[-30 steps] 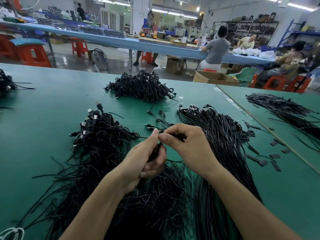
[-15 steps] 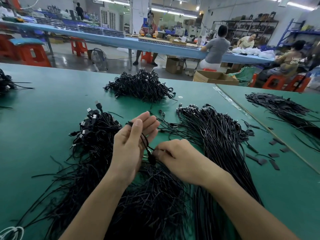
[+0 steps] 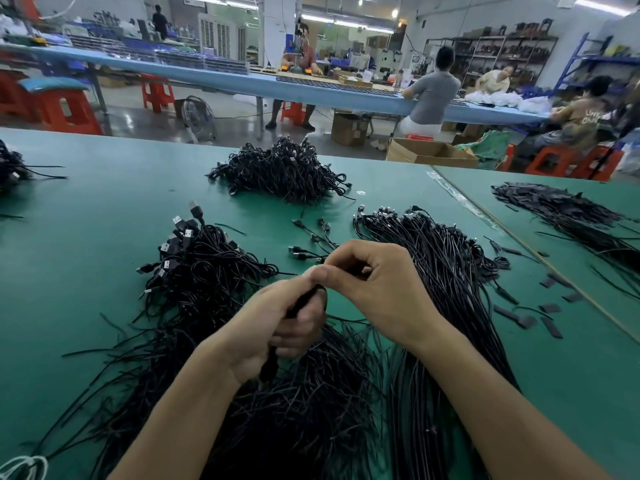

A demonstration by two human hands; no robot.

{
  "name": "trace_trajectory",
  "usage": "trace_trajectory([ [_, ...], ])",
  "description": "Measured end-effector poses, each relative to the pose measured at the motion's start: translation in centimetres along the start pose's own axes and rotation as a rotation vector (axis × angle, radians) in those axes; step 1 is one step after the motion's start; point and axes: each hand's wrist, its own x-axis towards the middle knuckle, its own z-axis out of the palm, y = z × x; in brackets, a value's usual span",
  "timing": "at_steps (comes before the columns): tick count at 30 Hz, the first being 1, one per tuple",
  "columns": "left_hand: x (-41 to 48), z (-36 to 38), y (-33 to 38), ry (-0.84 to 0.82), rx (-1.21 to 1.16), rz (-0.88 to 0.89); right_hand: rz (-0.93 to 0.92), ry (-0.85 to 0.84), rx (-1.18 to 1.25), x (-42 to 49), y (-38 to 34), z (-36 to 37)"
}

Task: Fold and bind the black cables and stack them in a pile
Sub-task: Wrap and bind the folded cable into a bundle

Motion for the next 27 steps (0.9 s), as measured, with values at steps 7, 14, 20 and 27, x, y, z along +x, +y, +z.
trace_trajectory([
  [7,-0.3,-0.2,1.5,-0.094,-0.623,0.256,0.174,-0.038,-0.077,-1.1,2.2,1.4],
  [14,1.6,0.1,-0.5,0.481,-0.11,0.539,0.173,-0.338,-0.325,-2.2,1.7,2.4],
  [20,1.7,0.1,-1.7,0.471,0.666,0.386,0.063,-0.379,-0.389,-1.9,-0.2,0.5],
  [27,0.7,0.9,-0.7,0.241,0.527,0.053,0.014,-0.101,-0.19,-1.7,0.0,-0.7],
])
